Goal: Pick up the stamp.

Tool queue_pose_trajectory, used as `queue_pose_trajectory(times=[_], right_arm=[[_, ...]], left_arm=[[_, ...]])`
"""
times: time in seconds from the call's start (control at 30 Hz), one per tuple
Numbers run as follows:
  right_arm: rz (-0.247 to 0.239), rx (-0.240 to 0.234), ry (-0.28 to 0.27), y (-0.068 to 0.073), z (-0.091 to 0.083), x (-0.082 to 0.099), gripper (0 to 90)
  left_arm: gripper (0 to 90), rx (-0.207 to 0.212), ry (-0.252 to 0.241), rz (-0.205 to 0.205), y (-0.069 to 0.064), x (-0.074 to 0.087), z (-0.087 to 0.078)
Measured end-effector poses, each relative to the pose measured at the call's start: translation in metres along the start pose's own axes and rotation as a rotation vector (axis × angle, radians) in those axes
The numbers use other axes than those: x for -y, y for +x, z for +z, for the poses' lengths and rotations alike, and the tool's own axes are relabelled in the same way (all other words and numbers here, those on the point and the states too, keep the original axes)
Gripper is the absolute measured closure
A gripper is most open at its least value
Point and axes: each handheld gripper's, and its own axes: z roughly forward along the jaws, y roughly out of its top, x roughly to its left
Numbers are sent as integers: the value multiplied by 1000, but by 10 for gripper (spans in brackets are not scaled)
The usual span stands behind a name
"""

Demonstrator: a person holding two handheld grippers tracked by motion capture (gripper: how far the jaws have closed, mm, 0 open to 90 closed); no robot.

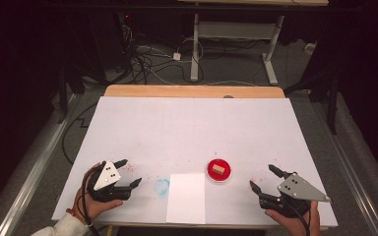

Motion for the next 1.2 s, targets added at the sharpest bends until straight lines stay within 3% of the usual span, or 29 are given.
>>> queue_pose_trajectory(times=[0.27,0.5,0.63,0.7,0.77,0.9,0.97,1.2], right_arm=[[-11,-13,19,-3,0,-3,301],[-32,-70,73,-10,0,-13,336],[-52,-96,99,-14,5,-23,328],[-66,-115,119,-14,12,-28,328],[-112,-161,169,-13,25,-35,351],[-139,-205,212,-12,41,-44,358],[-165,-240,259,-10,58,-52,368],[-207,-291,319,-3,90,-64,416]], left_arm=[[235,5,13,8,-1,2,0],[235,26,44,0,-3,3,5],[235,20,53,20,-4,4,4],[235,24,54,3,-4,4,4],[235,25,62,5,-4,5,5],[234,28,68,3,-3,6,7],[234,31,71,5,-3,6,7],[234,35,82,5,-3,8,8]])
